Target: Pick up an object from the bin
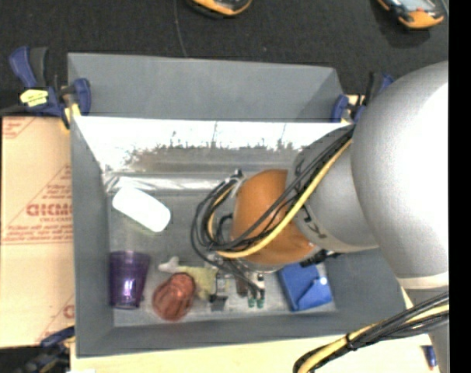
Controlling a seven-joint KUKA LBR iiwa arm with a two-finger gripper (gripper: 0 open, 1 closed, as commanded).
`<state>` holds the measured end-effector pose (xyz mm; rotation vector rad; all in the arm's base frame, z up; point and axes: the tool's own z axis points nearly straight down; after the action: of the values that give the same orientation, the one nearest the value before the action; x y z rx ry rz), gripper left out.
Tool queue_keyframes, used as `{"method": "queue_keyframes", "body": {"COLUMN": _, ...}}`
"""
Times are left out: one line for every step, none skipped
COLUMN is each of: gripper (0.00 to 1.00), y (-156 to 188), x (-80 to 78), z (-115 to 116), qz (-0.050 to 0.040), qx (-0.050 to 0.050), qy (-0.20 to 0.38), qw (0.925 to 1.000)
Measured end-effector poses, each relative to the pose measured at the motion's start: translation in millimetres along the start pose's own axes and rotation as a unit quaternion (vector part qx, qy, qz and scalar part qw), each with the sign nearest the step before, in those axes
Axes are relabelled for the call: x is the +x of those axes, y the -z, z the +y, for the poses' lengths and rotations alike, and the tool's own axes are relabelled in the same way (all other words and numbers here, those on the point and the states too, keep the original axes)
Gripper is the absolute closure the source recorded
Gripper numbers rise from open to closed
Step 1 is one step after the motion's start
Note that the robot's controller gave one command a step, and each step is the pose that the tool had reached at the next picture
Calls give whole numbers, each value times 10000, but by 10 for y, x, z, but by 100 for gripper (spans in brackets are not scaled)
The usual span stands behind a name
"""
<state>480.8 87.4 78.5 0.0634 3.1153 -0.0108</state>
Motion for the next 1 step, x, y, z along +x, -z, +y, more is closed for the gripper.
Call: {"method": "queue_keyframes", "body": {"gripper": 100, "y": 253, "x": 20, "z": -12, "qz": 56, "qx": 6, "qy": 12, "qw": 10000}}
